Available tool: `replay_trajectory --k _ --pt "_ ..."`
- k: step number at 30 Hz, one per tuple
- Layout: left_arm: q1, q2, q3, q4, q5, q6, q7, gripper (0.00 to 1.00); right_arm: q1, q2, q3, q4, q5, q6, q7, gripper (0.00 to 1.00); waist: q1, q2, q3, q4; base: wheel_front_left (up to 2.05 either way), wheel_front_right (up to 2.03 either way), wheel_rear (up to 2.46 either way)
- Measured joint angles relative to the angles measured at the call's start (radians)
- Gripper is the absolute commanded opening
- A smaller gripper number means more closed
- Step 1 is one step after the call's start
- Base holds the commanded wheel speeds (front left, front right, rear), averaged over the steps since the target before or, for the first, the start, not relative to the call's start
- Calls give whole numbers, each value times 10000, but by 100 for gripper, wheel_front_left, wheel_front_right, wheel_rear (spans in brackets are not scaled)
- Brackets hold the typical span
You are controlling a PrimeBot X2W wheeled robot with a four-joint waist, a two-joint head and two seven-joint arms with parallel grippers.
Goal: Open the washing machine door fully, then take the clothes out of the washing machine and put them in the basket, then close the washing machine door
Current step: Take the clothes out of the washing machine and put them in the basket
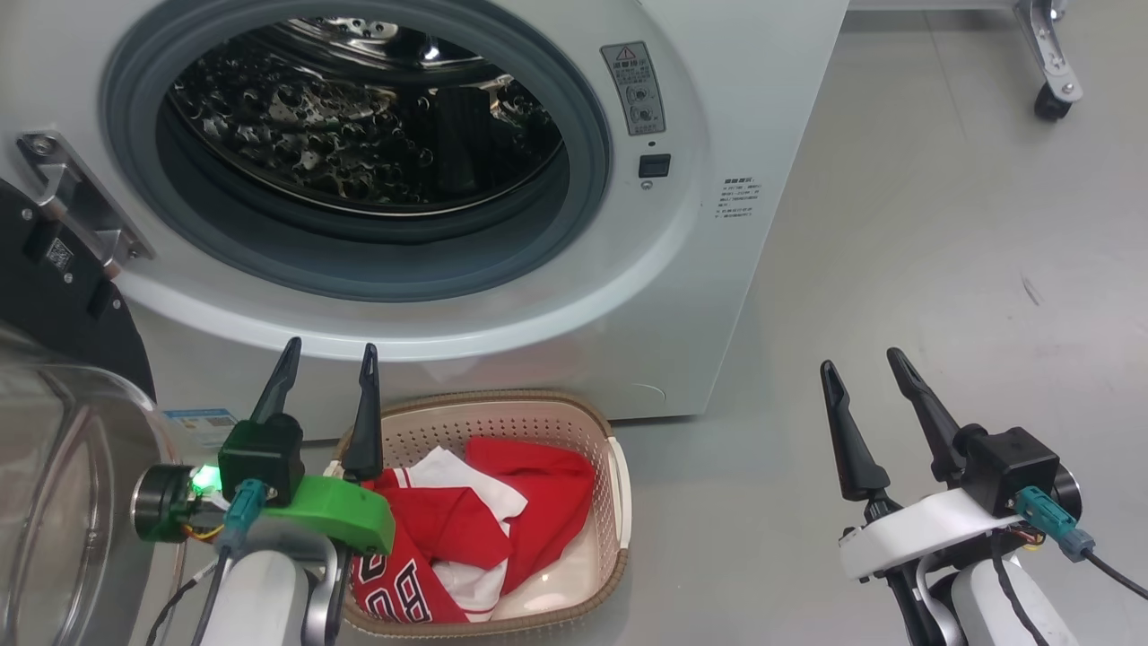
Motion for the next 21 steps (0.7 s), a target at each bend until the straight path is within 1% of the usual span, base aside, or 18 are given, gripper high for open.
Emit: replay_trajectory --k 4,12,13,16,21 --pt "523 105 -4 -341 88 33 0 100 188 -10 13 -17 0 -90 0 100 0 0 -339 64 0 0 0" --pt "1483 215 50 -972 100 125 0 100 562 -73 19 -63 -15 -107 0 100 0 0 -901 147 0 0 0" --pt "1679 247 69 -1114 100 163 0 100 611 -84 27 -121 -19 -190 0 100 0 0 -1023 151 0 0 0" --pt "1941 270 79 -1285 102 173 0 100 706 -119 36 -134 -19 -194 2 100 0 0 -1194 141 0 0 0" --pt "2312 416 61 -1549 240 207 0 100 912 -121 35 -257 -19 -293 17 100 0 0 -1442 94 0 0 0"
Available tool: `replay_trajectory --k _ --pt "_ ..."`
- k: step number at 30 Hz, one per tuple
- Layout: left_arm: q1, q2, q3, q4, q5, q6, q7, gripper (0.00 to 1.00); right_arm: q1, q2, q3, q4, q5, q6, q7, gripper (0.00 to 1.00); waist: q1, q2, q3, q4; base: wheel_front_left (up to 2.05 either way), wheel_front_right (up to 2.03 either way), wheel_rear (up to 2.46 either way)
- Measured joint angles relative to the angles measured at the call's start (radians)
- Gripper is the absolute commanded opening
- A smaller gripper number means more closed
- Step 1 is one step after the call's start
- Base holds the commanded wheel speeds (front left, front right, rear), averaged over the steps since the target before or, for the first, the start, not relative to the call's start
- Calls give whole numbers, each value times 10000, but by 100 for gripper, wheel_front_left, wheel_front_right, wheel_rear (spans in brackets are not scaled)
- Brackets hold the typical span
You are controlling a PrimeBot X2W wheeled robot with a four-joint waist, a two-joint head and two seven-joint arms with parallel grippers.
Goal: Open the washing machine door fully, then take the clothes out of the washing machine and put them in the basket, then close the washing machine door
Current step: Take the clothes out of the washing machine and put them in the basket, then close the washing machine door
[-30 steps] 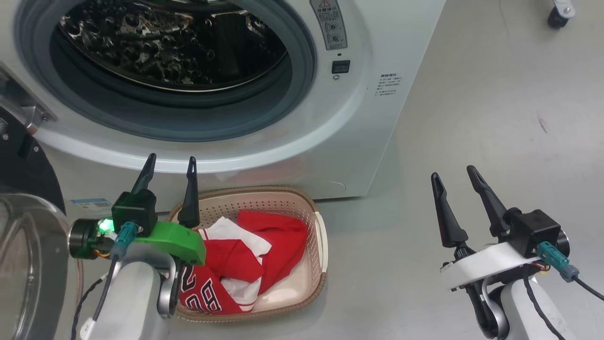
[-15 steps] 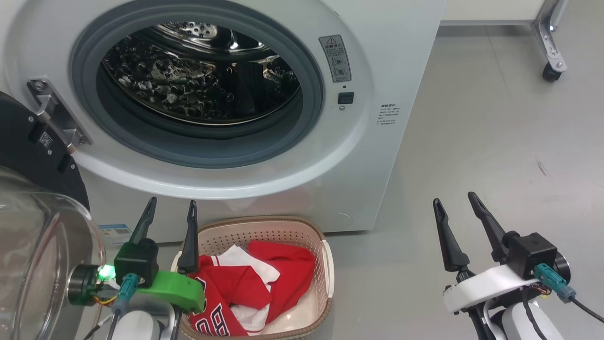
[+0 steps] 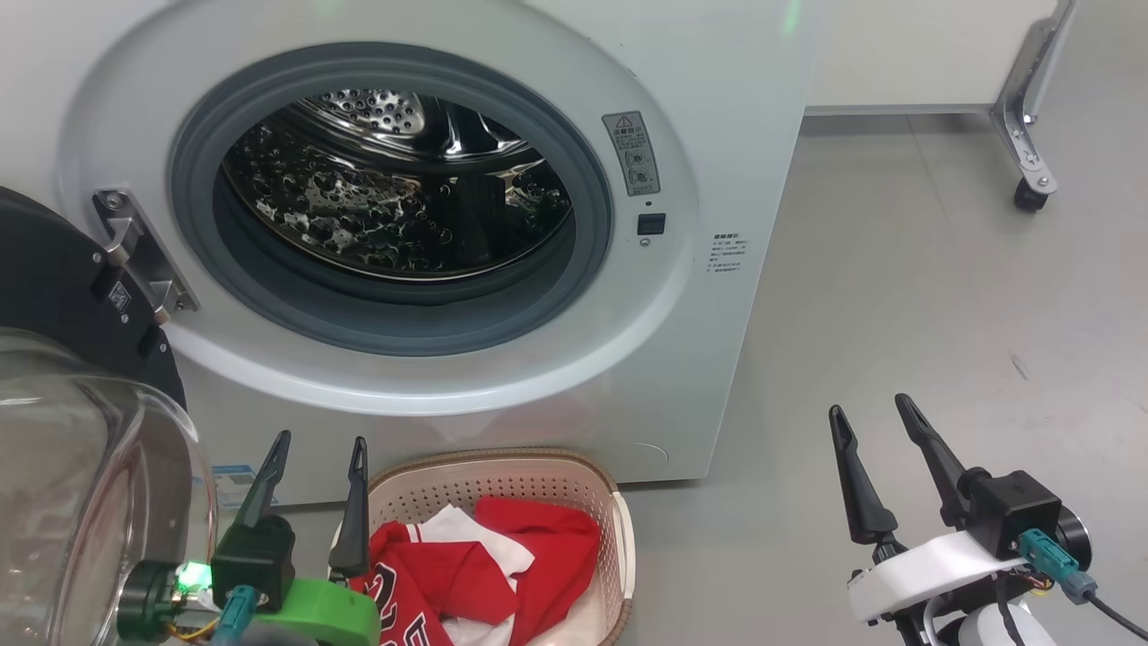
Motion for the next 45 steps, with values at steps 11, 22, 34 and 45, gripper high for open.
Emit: replay_trajectory --k 11,22,34,45 --pt "415 44 -65 -583 59 46 94 100 186 -44 -17 -295 0 -71 92 100 0 0 -141 -45 0 0 0" --pt "662 71 -75 -1037 71 65 278 100 302 -50 -23 -508 0 -146 134 100 0 0 -142 -51 0 0 0" --pt "834 105 -77 -1465 270 115 456 100 378 -98 -25 -717 0 -163 238 100 0 0 -67 -8 0 0 0" --pt "906 128 -79 -1758 368 128 535 100 382 -107 -23 -828 0 -222 268 100 0 0 -24 -4 -25 29 -4"
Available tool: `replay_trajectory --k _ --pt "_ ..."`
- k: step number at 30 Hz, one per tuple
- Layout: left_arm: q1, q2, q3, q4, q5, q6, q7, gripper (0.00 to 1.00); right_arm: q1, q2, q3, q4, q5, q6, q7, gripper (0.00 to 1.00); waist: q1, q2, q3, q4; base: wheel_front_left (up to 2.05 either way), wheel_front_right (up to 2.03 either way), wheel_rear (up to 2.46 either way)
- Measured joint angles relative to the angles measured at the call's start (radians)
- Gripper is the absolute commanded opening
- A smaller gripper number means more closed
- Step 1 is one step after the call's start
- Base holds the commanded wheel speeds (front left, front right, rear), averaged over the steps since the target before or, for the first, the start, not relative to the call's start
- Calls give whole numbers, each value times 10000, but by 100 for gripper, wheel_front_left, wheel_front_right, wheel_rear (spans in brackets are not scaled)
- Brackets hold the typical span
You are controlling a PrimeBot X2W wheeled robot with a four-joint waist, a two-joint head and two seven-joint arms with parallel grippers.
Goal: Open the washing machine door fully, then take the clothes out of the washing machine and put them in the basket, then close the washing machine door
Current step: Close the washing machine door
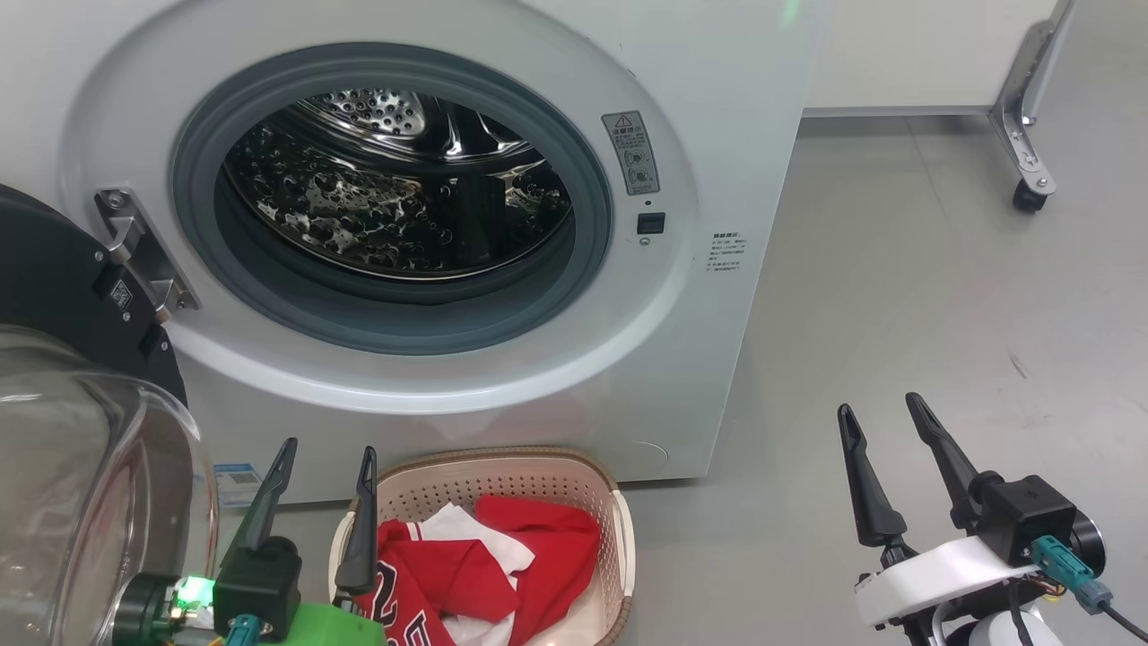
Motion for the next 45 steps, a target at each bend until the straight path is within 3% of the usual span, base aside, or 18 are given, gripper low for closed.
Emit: replay_trajectory --k 45 --pt "163 82 -102 -608 31 0 184 100 157 -61 -63 -211 19 -109 174 100 0 0 175 133 -71 71 0"
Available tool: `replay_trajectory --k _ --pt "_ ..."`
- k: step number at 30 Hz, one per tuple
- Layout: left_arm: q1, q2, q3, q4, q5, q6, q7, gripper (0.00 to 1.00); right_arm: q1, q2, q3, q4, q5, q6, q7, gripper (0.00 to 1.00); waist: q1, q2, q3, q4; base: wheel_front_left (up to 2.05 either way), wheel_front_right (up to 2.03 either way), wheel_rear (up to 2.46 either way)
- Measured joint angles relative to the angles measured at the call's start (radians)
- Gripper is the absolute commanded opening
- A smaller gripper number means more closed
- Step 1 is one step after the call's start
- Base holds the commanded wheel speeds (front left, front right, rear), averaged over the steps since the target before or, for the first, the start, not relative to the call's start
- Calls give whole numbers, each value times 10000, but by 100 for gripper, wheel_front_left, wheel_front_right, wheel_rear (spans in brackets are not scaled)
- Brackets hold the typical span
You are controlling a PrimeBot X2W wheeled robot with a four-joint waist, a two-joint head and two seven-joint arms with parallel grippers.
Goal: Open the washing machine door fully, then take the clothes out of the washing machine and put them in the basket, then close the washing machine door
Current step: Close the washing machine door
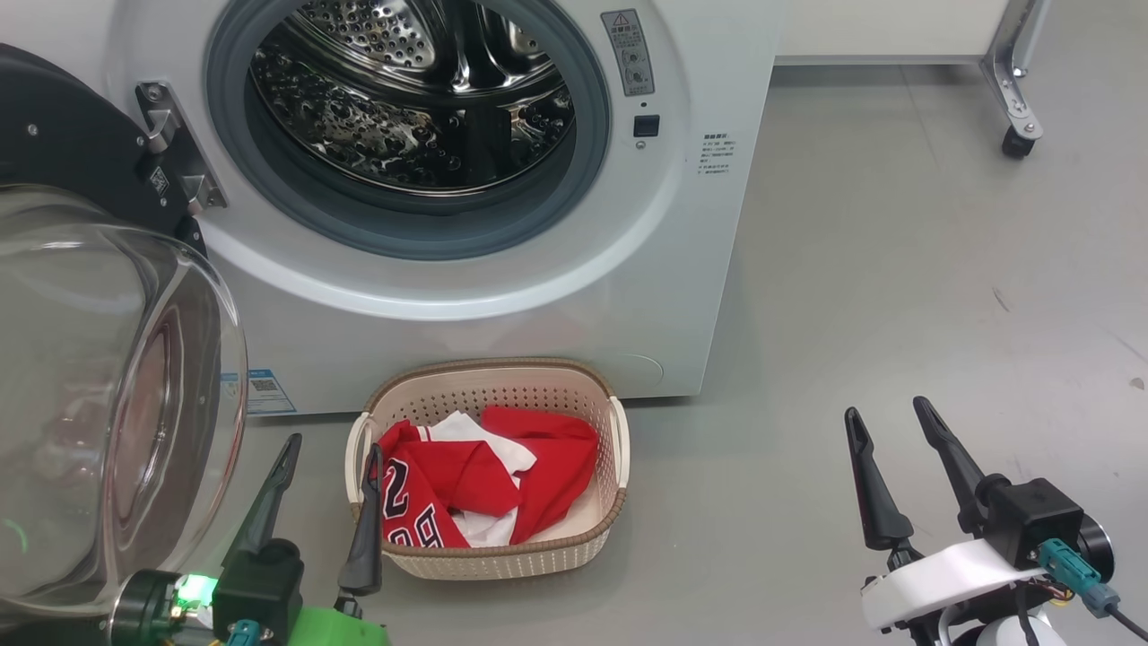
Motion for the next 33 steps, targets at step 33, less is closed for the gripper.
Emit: replay_trajectory --k 33 --pt "3 -38 92 117 -29 6 263 100 312 -313 -479 -109 59 -268 0 100 0 0 -33 1779 0 0 0"
